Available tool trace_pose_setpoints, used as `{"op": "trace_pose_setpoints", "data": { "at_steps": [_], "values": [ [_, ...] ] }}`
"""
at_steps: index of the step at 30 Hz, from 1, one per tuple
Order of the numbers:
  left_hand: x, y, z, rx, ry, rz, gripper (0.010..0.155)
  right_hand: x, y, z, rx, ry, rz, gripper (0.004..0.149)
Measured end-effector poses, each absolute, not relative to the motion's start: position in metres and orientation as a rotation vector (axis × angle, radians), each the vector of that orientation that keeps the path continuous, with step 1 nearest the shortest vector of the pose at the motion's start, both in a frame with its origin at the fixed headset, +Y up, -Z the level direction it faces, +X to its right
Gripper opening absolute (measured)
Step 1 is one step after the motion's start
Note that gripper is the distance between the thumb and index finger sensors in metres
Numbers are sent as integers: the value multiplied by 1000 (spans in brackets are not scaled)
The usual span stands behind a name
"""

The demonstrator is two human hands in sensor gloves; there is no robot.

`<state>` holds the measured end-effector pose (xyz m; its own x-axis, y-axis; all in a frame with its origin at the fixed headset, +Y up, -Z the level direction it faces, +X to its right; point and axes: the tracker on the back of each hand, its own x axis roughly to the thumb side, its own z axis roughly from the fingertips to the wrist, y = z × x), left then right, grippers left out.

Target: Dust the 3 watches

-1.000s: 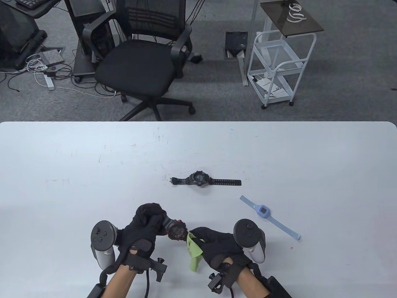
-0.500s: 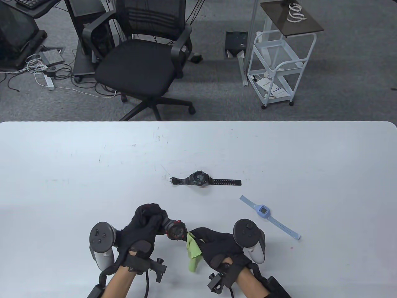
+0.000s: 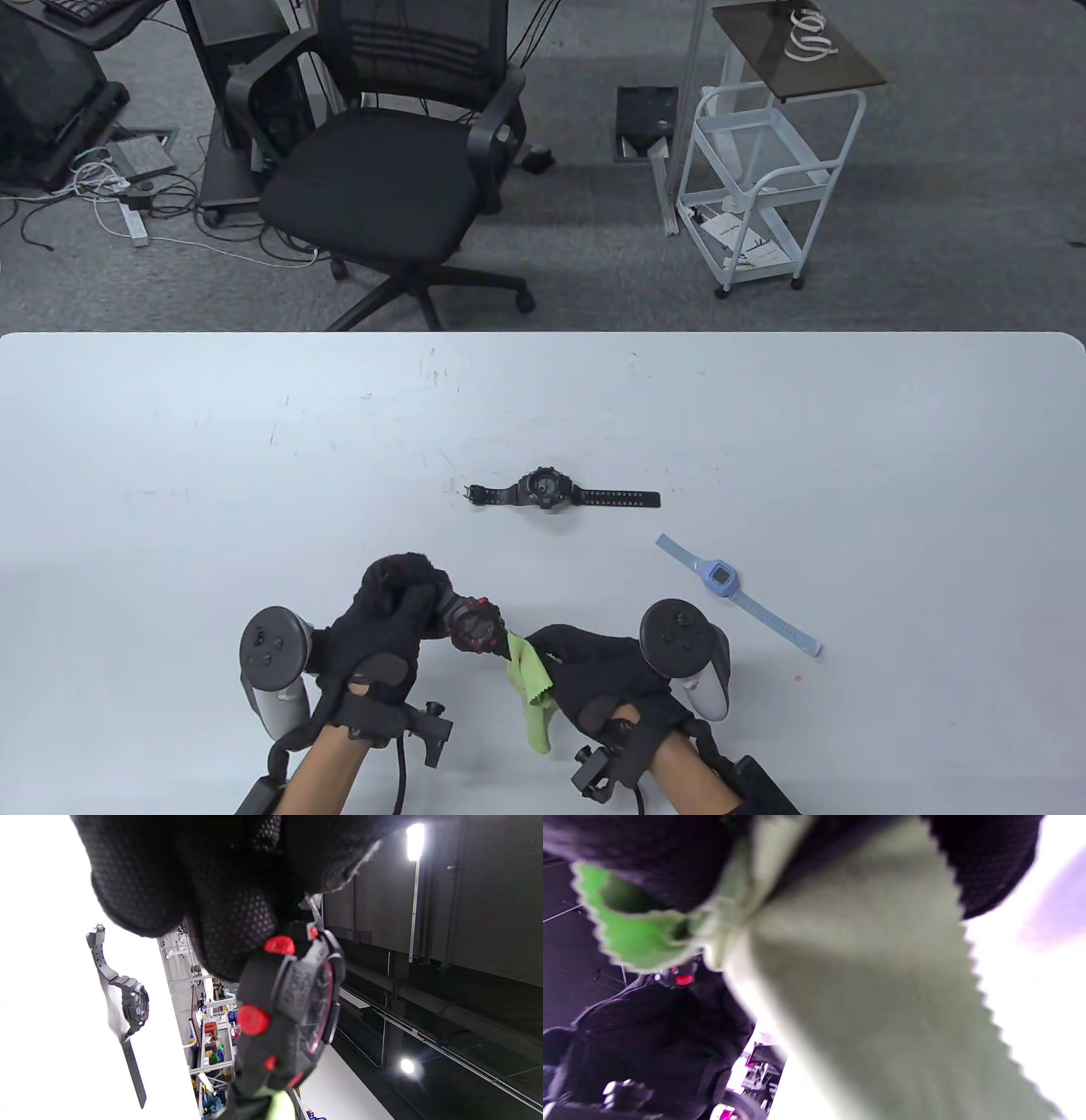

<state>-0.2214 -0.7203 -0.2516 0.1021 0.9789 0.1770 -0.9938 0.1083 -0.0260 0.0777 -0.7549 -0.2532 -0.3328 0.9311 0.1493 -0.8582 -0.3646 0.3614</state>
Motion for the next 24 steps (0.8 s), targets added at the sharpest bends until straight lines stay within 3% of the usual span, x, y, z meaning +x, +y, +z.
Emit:
{"op": "trace_pose_setpoints", "data": {
  "at_steps": [24],
  "values": [
    [-226,-718,-251,139,-152,1477,44,81,-755,-253,384,249,1933,44]
  ]
}}
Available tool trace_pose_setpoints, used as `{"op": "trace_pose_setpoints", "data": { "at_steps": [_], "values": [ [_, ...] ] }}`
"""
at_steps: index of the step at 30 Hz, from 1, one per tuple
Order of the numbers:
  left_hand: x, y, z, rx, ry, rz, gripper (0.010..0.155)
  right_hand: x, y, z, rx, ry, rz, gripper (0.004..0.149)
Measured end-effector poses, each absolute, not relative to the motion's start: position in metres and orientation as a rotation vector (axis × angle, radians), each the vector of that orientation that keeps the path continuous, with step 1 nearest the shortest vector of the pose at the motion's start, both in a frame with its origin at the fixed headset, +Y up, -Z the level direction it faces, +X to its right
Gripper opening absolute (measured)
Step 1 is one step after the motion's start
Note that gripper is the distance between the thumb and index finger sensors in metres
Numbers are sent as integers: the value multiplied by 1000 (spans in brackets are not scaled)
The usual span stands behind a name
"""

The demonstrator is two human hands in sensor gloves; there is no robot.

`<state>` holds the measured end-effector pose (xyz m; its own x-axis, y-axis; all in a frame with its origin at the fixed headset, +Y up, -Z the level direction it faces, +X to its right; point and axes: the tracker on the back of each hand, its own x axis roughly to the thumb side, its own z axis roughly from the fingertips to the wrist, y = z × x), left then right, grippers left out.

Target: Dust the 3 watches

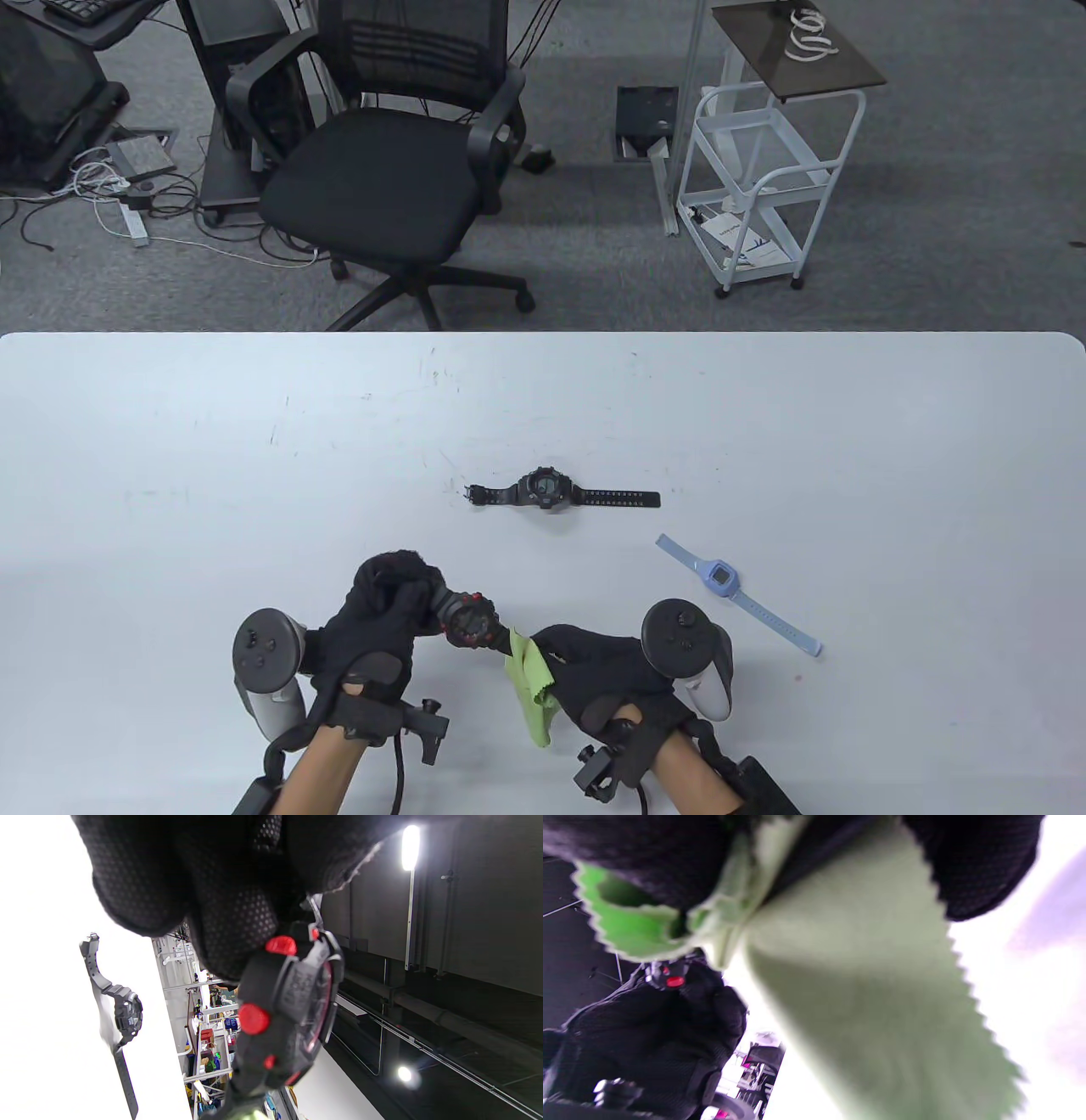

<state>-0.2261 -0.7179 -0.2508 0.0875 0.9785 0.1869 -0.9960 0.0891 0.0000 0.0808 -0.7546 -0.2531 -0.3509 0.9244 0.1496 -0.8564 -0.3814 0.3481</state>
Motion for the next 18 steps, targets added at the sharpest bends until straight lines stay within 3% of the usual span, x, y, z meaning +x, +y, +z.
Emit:
{"op": "trace_pose_setpoints", "data": {
  "at_steps": [18],
  "values": [
    [-229,-717,-250,146,-146,1489,44,81,-755,-253,421,303,1895,44]
  ]
}}
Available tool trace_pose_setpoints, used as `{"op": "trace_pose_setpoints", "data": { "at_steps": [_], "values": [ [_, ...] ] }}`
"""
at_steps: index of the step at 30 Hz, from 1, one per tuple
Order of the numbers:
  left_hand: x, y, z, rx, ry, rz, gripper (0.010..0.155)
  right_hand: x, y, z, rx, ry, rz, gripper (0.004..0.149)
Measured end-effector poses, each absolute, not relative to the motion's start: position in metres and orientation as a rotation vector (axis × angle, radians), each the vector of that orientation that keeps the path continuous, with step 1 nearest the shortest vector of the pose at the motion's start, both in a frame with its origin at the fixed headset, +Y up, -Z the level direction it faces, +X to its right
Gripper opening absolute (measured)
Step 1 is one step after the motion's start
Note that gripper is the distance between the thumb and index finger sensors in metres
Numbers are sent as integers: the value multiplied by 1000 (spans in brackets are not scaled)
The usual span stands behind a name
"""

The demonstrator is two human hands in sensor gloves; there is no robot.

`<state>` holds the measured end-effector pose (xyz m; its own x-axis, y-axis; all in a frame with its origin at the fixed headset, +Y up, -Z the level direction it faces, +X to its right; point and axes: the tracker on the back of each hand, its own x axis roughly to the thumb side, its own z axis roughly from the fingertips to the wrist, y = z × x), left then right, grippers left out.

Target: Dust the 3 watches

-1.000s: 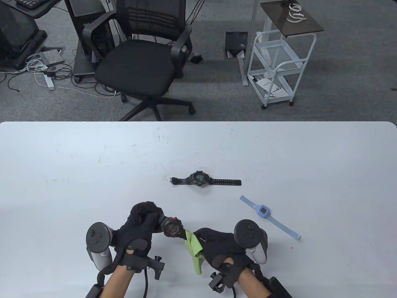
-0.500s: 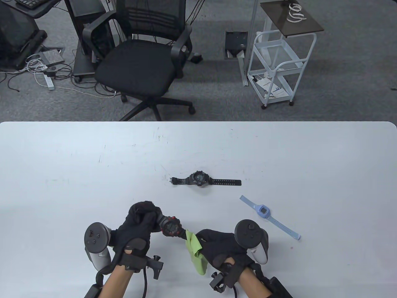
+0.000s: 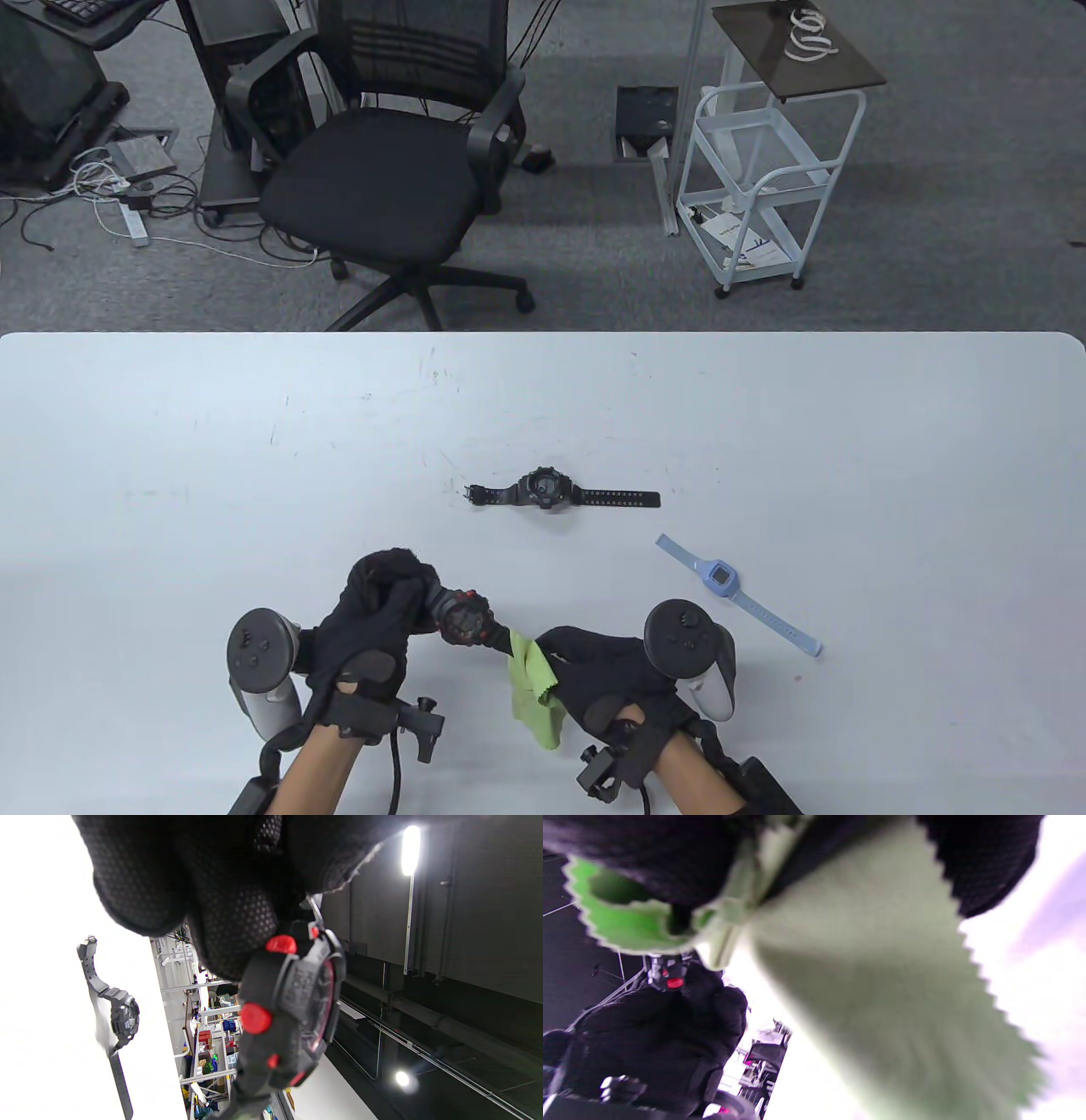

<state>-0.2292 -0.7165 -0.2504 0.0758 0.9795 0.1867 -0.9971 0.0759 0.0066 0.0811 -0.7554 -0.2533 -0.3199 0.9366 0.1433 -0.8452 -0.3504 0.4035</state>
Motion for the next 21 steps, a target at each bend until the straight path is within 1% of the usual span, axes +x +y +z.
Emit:
{"op": "trace_pose_setpoints", "data": {
  "at_steps": [3,7,15,21],
  "values": [
    [-230,-716,-250,149,-145,1486,44,81,-756,-254,424,316,1899,44],
    [-231,-716,-250,154,-137,1492,44,85,-755,-254,390,267,1951,44],
    [-232,-715,-250,154,-140,1492,44,83,-756,-255,426,327,1912,44],
    [-232,-715,-250,158,-136,1495,44,86,-755,-255,406,295,1953,45]
  ]
}}
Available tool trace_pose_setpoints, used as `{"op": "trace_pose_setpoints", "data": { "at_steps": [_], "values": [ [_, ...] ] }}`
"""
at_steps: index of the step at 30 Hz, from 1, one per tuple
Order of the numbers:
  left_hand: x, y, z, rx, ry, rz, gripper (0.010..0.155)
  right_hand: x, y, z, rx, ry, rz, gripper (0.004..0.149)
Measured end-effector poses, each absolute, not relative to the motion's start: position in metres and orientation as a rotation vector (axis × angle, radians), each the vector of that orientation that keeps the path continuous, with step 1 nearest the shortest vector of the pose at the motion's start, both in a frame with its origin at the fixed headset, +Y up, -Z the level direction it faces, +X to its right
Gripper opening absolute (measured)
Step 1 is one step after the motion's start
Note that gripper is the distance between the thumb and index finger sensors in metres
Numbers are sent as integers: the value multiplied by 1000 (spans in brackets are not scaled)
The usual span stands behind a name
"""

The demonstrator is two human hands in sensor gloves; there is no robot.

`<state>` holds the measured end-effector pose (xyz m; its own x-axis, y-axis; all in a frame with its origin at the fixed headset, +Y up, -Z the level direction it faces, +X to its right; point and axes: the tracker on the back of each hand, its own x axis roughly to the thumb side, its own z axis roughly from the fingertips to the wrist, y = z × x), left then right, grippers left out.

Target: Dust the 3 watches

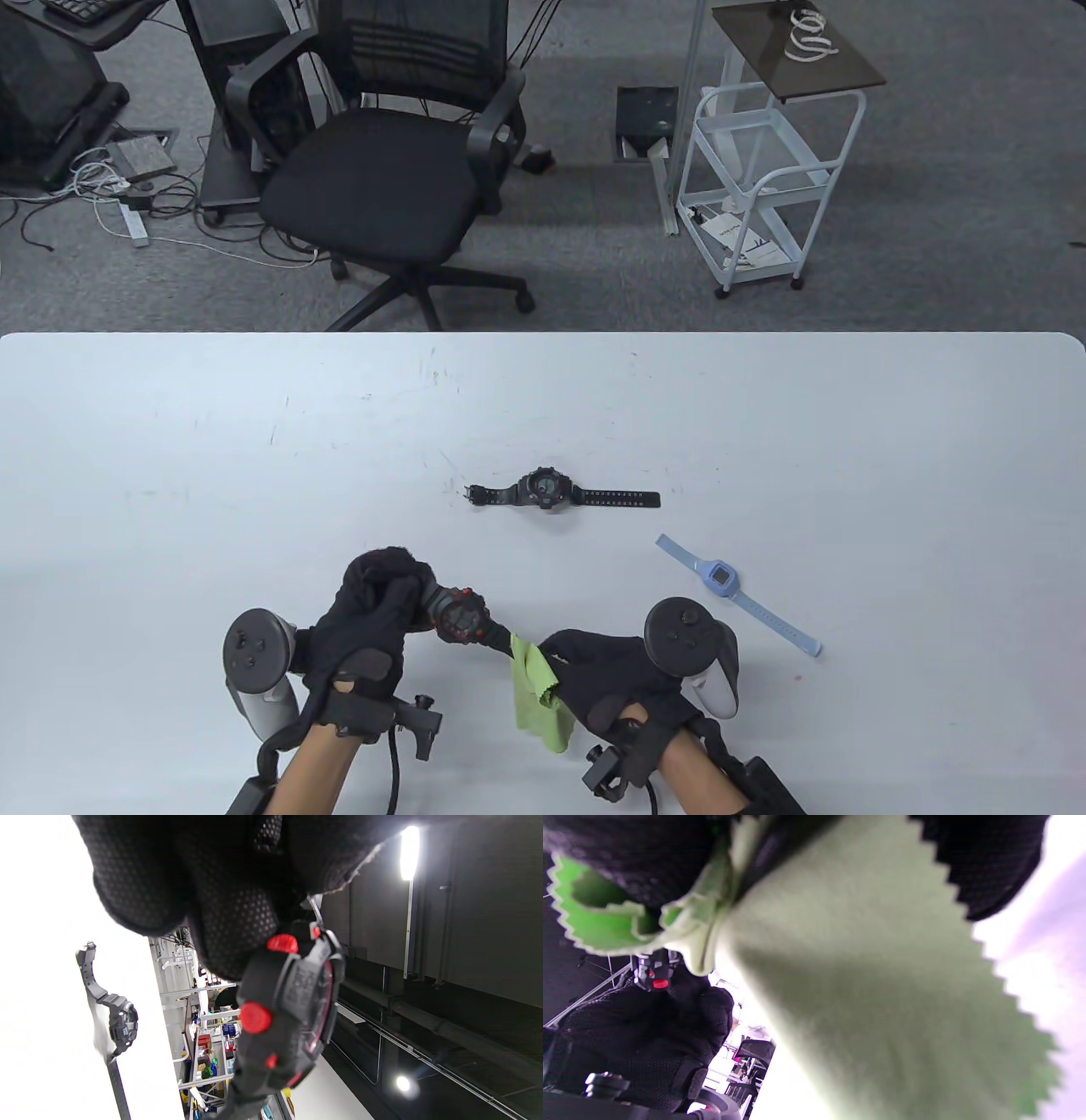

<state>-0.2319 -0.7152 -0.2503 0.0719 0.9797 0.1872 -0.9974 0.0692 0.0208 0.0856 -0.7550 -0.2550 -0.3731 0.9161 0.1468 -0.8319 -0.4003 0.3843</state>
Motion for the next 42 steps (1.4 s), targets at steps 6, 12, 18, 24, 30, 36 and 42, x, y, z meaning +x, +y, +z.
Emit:
{"op": "trace_pose_setpoints", "data": {
  "at_steps": [6,12,18,24,30,36,42],
  "values": [
    [-232,-715,-250,160,-134,1494,44,85,-757,-255,427,343,1911,44],
    [-233,-715,-250,163,-127,1500,44,87,-757,-256,408,314,1946,45],
    [-234,-714,-250,167,-124,1503,44,86,-757,-256,418,328,1943,44],
    [-235,-714,-250,170,-122,1507,44,88,-757,-255,419,317,1943,44],
    [-236,-714,-250,174,-114,1508,44,89,-756,-255,414,323,1953,44],
    [-238,-713,-250,179,-110,1515,44,90,-755,-256,432,325,1948,45],
    [-239,-713,-250,182,-108,1514,44,92,-755,-255,418,317,1966,44]
  ]
}}
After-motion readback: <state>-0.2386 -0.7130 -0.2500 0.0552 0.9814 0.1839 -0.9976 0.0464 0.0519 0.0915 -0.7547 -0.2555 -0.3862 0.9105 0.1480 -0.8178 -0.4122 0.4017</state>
